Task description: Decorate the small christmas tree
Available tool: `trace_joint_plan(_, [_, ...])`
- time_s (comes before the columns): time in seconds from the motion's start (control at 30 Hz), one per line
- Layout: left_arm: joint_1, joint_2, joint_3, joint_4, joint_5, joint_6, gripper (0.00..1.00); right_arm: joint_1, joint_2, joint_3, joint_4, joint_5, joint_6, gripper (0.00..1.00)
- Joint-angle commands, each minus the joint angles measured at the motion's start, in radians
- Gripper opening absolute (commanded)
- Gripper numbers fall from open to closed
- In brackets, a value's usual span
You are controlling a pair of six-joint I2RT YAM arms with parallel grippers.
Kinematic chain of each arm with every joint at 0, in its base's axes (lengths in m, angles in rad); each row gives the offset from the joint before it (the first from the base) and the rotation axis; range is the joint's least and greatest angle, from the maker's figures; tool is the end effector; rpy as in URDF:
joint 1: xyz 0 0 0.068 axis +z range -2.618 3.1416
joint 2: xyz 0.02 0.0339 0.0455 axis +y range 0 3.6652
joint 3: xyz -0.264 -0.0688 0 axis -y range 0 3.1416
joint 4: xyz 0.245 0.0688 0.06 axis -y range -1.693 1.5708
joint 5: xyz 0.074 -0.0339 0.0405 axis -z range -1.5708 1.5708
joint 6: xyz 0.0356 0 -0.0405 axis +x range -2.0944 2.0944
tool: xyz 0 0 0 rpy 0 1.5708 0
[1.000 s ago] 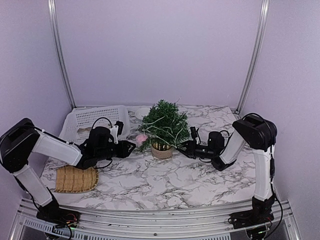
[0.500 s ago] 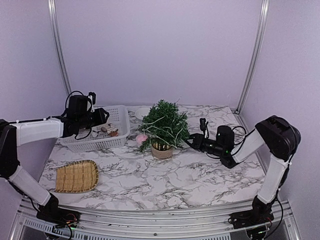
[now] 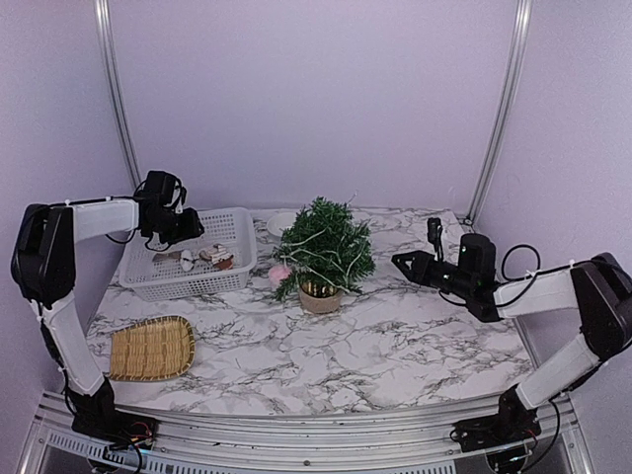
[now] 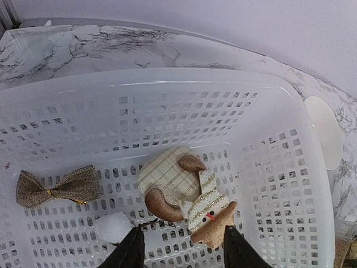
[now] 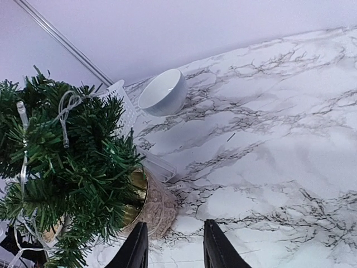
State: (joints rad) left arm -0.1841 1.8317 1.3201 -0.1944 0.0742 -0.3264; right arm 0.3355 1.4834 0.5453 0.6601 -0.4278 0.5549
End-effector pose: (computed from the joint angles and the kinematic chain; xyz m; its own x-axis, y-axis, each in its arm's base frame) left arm 0.4069 -0.0785 0.2299 -0.6805 -0.1985 -0.7054 0.0209 0.9569 -0.2895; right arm 0.2714 0.1103 0.1852 -0.5766 0.3066 -0.7573 -0.4383 0.6662 0.6034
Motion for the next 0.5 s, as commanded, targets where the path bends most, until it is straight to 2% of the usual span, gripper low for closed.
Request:
trace_joint_plan(0.0, [0.008,0.052,0.090,-0.092,0.071,0.060,0.49,-0.013,-0.072,0.065,-0.147,0.039,-0.104,0.34])
trace_joint_plan(0.17, [0.008,0.113,0.163,-0.127,0.143,0.111,0.49,-0.014,-0.117,0.112,-0.274,0.048,-0.168,0.36])
trace_joint_plan(0.47, [0.008,0.129,0.251,-0.296,0.138,0.110,0.53,-0.016,-0.099,0.269,-0.565,0.043,-0.175,0.38])
